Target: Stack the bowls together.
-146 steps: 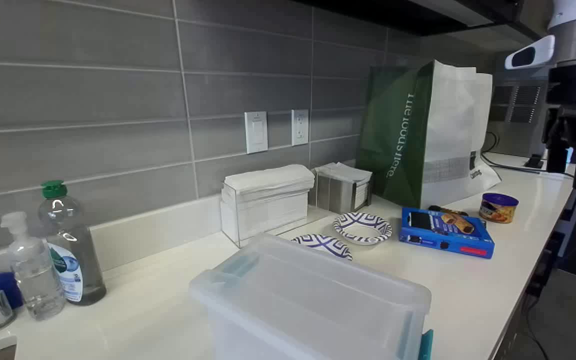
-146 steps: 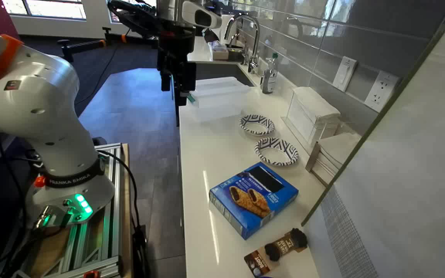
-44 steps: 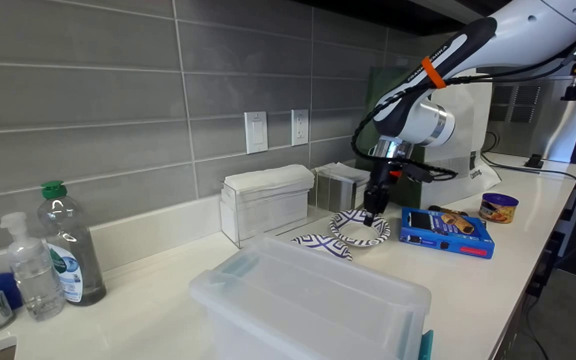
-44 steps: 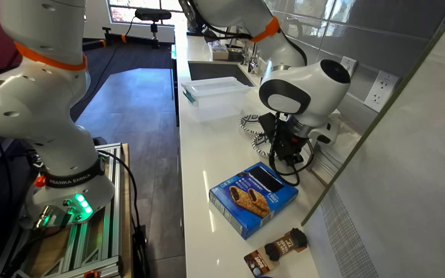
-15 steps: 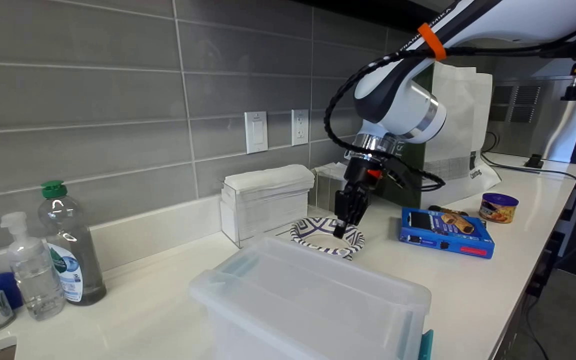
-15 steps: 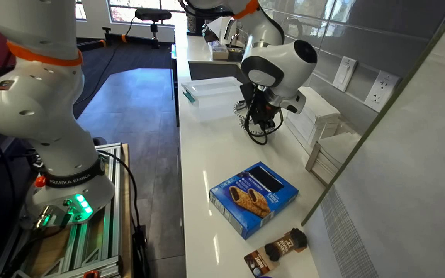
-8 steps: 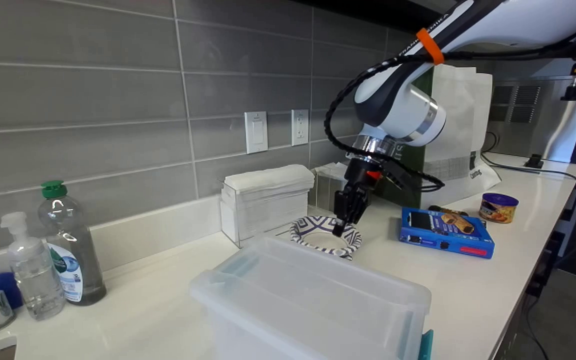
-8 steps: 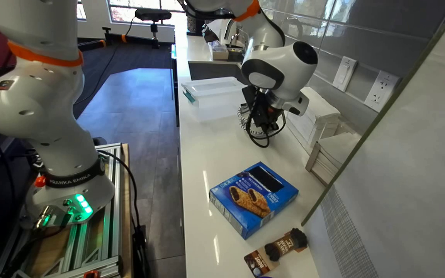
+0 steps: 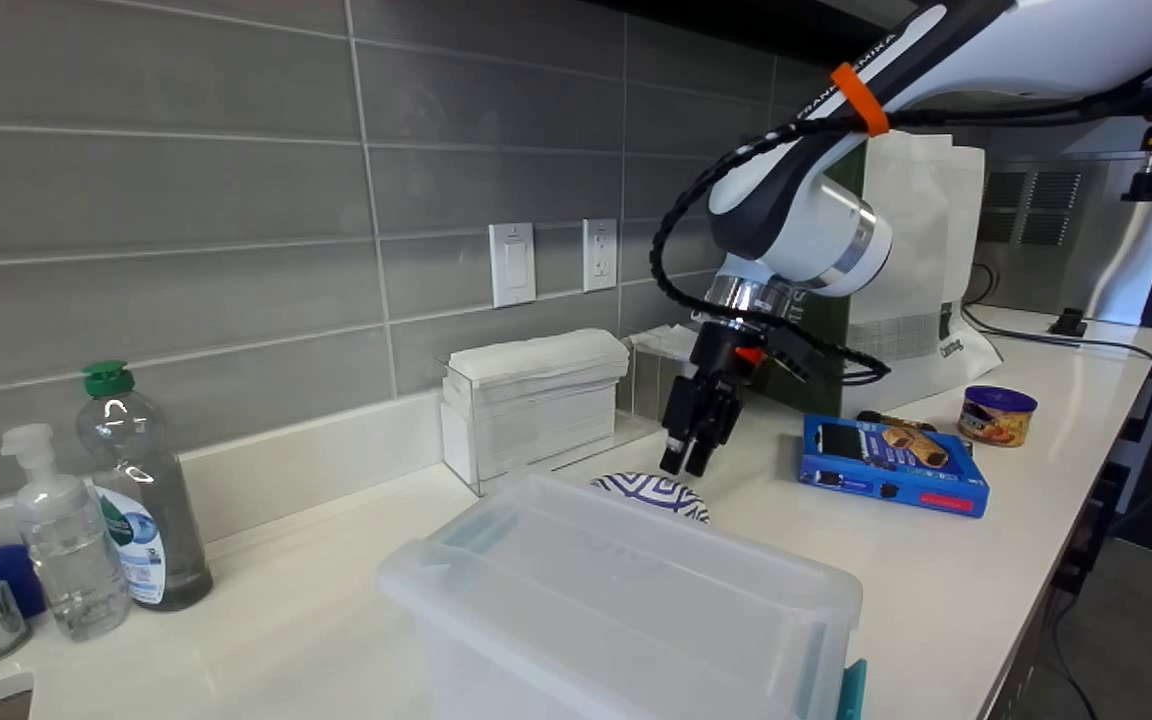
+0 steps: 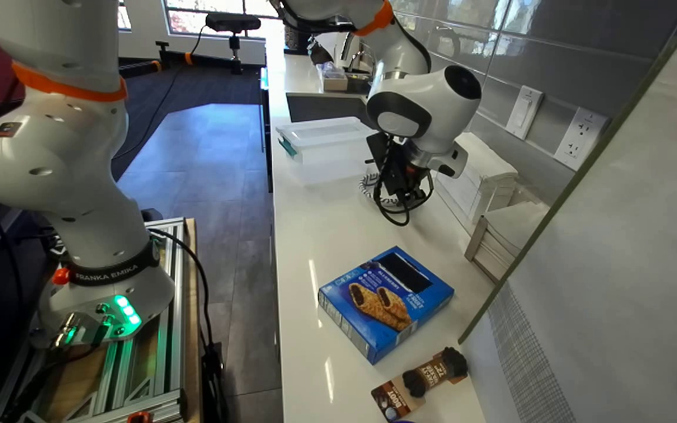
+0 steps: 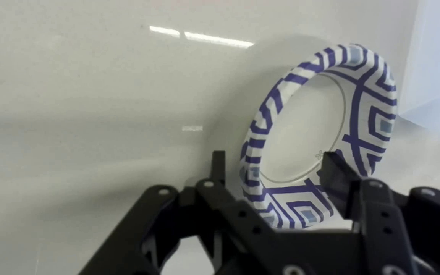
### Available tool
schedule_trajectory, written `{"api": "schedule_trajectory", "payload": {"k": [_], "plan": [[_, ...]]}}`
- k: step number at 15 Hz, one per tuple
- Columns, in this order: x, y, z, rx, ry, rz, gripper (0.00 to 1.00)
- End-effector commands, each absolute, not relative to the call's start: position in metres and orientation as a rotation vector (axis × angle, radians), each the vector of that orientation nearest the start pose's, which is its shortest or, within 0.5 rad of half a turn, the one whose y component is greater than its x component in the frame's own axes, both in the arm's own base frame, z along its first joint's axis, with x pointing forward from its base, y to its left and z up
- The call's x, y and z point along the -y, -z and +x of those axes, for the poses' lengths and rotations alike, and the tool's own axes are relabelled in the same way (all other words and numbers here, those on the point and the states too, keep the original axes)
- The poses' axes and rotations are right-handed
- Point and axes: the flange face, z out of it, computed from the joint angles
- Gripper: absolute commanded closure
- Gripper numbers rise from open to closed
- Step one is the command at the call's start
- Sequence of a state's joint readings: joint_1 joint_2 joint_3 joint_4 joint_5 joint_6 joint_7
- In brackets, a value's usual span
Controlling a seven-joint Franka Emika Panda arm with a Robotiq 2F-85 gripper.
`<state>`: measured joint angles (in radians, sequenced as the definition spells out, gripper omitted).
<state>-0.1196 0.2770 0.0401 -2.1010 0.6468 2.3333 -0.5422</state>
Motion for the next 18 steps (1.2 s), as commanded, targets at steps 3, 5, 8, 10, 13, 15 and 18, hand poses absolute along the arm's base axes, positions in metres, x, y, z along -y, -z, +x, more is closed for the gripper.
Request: {"api": "schedule_trajectory", "payload": {"k": [3,5,8,10,13,15,18], "plan": [[0.037,-0.327,0.536,0.054,-0.004,-2.88,0.0],[0.039,-0.36,0.518,0.208,0.1,-2.968,0.0],[0.053,-0.4,0.498,0.291,0.277,-3.043,0.0],[0.068,-0.418,0.477,0.289,0.323,-2.991,0.0],[0.09,-0.451,0.44,0.252,0.337,-2.992,0.0],[0.095,-0.486,0.42,0.209,0.448,-3.02,0.0],[0.1,-0.496,0.434,0.212,0.494,-2.999,0.0]]}}
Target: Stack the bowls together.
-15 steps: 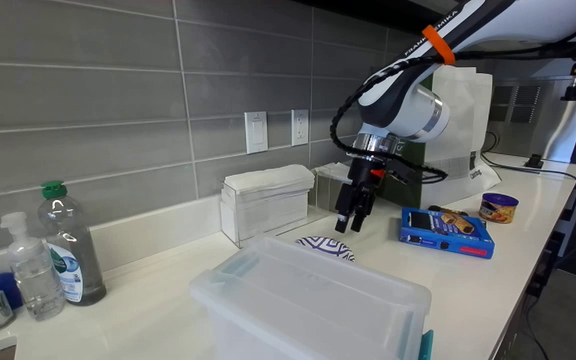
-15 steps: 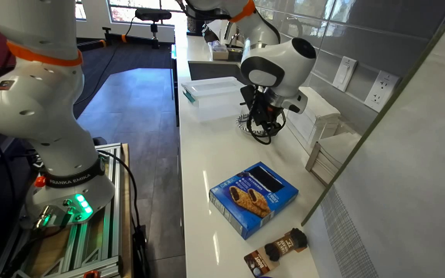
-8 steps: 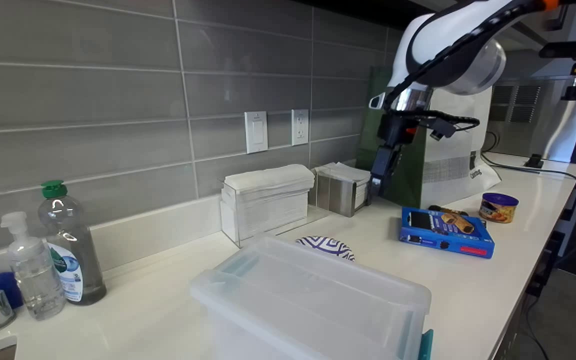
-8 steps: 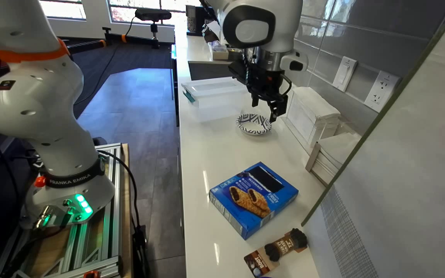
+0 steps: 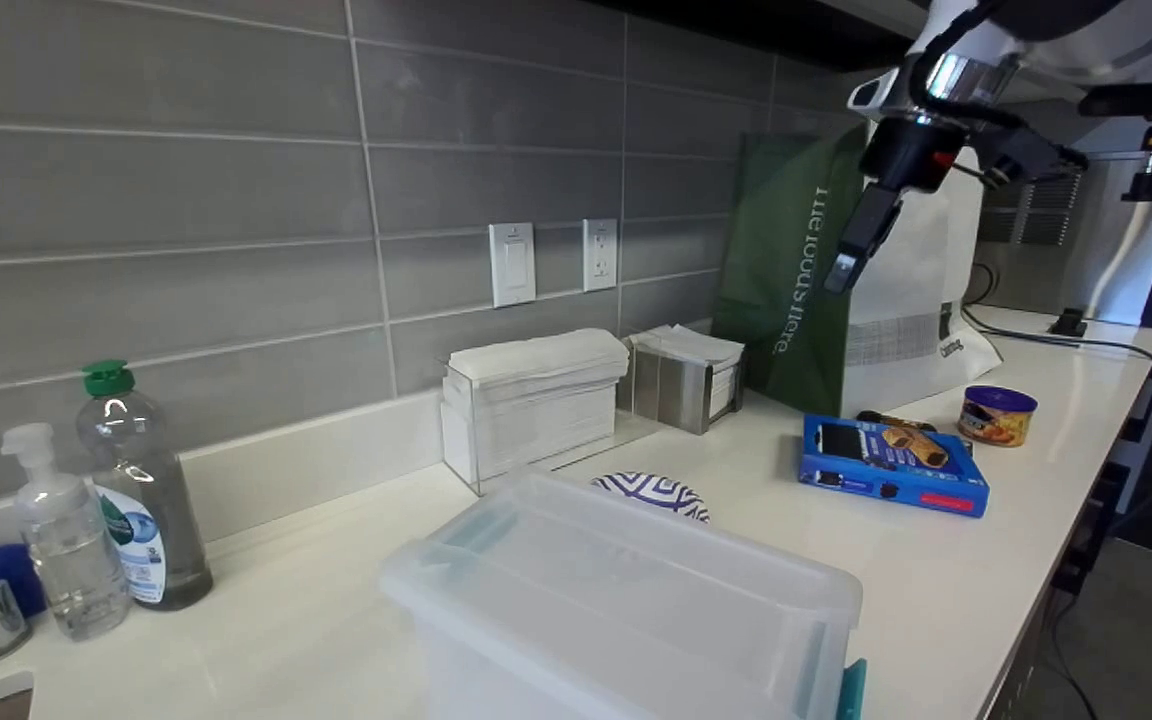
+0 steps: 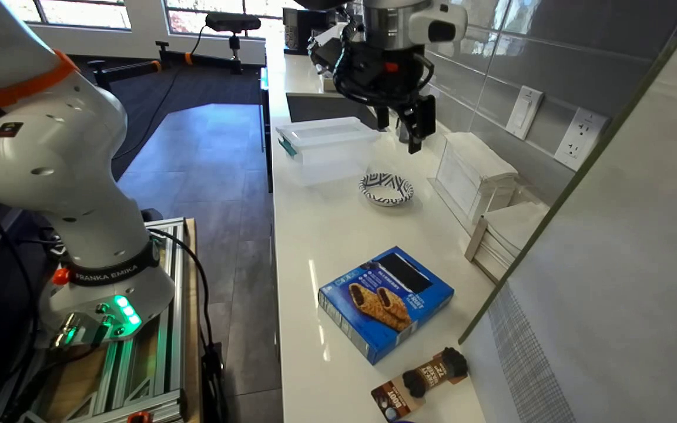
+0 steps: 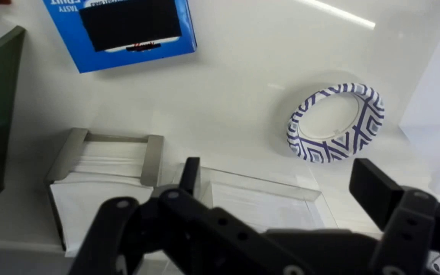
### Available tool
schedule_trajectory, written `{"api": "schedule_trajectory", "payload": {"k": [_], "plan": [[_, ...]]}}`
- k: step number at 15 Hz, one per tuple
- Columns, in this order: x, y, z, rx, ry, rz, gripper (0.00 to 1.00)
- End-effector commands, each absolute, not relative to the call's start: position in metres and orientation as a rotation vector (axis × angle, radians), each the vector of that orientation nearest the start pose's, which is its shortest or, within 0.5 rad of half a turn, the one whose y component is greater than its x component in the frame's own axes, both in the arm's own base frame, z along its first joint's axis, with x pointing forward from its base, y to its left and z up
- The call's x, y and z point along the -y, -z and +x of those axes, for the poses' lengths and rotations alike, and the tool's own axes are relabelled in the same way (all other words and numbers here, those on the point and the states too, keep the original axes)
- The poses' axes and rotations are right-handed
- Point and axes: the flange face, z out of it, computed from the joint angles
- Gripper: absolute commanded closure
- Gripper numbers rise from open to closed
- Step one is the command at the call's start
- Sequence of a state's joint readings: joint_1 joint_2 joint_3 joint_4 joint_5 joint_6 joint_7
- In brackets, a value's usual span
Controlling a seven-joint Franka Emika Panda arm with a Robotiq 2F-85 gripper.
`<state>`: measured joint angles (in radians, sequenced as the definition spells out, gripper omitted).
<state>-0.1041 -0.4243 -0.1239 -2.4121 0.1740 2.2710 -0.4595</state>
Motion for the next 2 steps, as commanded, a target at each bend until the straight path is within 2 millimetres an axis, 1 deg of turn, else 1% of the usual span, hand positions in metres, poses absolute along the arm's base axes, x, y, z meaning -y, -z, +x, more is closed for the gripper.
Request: {"api": "schedule_trajectory", "payload": {"k": [1,2], "plan": [[0.0985,-0.5054,0.4266,0.215,0.523,-2.995,0.0],[0.0974,-0.5104,0.4216,0.218,0.538,-2.992,0.0]]}}
